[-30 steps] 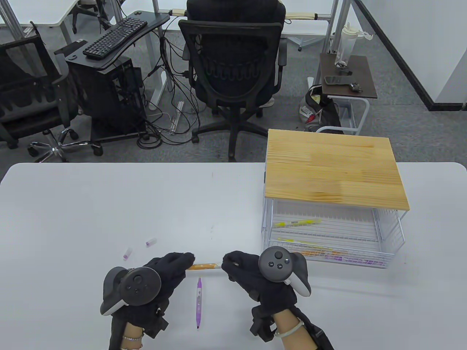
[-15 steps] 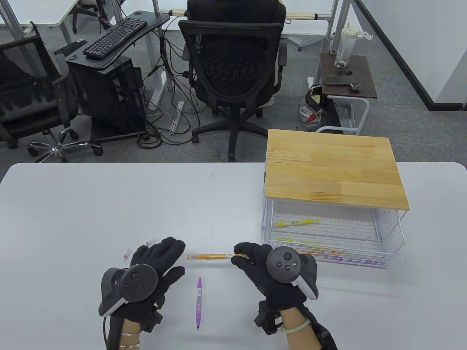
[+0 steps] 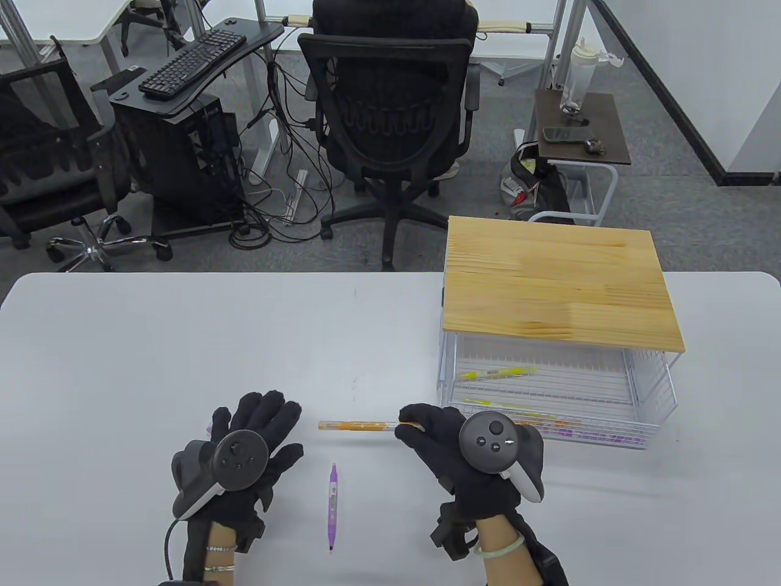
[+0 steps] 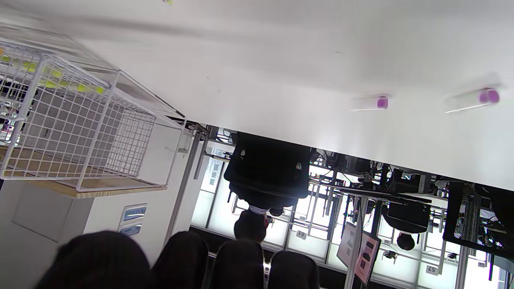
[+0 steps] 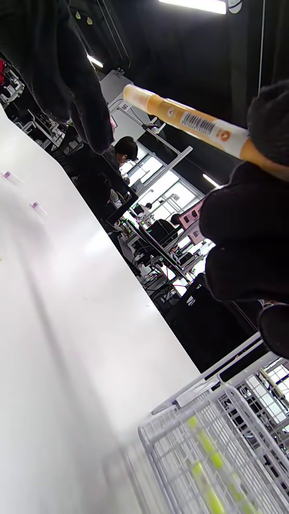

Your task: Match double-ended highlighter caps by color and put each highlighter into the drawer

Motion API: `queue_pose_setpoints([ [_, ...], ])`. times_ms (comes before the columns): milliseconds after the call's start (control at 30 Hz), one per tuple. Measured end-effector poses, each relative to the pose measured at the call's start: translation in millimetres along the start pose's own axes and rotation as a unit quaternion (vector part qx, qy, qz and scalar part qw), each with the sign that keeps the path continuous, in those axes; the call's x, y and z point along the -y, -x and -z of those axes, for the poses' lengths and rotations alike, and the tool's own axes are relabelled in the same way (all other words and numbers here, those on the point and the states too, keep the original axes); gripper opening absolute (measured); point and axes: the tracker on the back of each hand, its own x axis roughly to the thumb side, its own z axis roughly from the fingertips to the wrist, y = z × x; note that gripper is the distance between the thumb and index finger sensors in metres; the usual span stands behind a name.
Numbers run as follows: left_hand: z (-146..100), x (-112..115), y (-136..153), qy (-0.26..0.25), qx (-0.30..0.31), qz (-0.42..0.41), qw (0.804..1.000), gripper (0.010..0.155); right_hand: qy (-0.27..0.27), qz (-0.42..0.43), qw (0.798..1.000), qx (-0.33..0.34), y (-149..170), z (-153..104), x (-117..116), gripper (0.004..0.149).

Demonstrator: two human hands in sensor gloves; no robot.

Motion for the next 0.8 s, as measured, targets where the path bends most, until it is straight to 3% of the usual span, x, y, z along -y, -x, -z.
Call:
queue_pose_setpoints([
  [100, 0, -1, 1, 0.009, -0.006, 0.010, 1.000, 0.066, 0.010, -0.013, 1.000, 0.007, -7, -3, -2, 0.044],
  [267, 0, -1, 5, 0.015, -0.011, 0.005, 1.000, 0.066, 0.075, -0.087, 0.993, 0.011, -18, -13, 12, 0.043],
  [600, 2, 1, 5, 0.029, -0.006, -0.007, 1.000, 0.065, 0.193, -0.192, 0.958, -0.087, 3, -41, 112, 0.041],
  [800, 3, 2, 4, 0.038, -0.012, 0.004, 0.999, 0.064, 0.209, -0.224, 0.938, -0.162, 39, -53, 134, 0.041],
])
